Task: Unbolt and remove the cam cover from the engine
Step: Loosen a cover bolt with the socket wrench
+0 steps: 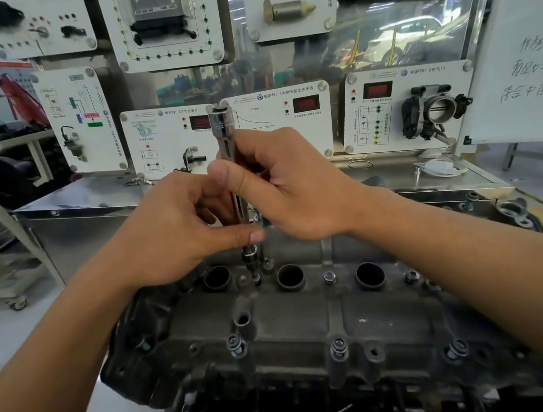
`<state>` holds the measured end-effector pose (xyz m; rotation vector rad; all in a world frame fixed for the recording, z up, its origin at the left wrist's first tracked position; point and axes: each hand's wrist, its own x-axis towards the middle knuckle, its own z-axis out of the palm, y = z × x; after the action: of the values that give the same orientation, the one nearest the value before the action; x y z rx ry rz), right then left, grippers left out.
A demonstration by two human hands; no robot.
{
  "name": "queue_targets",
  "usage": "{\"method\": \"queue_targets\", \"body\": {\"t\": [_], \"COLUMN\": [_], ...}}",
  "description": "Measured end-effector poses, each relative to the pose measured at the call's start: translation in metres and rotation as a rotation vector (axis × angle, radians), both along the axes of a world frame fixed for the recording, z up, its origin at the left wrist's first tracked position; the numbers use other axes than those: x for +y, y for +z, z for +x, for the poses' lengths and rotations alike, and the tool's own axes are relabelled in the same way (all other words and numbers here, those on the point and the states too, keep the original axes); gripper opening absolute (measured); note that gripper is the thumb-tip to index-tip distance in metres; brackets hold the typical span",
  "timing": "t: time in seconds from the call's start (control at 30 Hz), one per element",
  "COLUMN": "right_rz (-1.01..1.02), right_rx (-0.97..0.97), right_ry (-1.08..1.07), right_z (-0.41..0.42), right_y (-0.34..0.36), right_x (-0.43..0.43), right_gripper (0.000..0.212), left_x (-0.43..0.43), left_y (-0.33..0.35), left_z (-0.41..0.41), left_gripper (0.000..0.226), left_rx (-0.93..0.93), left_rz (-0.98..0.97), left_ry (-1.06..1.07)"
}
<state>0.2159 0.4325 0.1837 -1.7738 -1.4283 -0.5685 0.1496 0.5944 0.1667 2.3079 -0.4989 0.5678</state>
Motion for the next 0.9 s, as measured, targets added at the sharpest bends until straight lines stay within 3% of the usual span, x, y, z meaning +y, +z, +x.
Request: {"method": "queue_targets", "body": {"t": [0.17, 0.33, 0.67, 0.9], "right_rz": [-0.08, -0.107, 0.19, 0.222], "right_rx": [-0.02, 0.07, 0.222, 0.282], "right_ry": [0.035, 0.054, -0.048, 0.058], "right_z": [0.002, 0.006, 0.008, 0.008], "right_y": [0.0, 0.001, 0.003, 0.0], "right_x": [-0.003, -0.006, -0.002, -0.003], "right_gripper": [0.028, 0.029, 0.031, 0.02], "left_x": [0.004, 0.006, 0.004, 0.006], "left_y": [0.003, 0.005, 0.001, -0.002], "left_z": [-0.001, -0.001, 0.005, 0.01], "left_gripper": [0.006, 0.015, 0.033, 0.042], "left_rx": [0.012, 0.145, 0.065, 0.056], "left_rz": [0.077, 0.046, 0.049, 0.019], "left_ry": [-0.076, -0.148, -0.047, -0.028]}}
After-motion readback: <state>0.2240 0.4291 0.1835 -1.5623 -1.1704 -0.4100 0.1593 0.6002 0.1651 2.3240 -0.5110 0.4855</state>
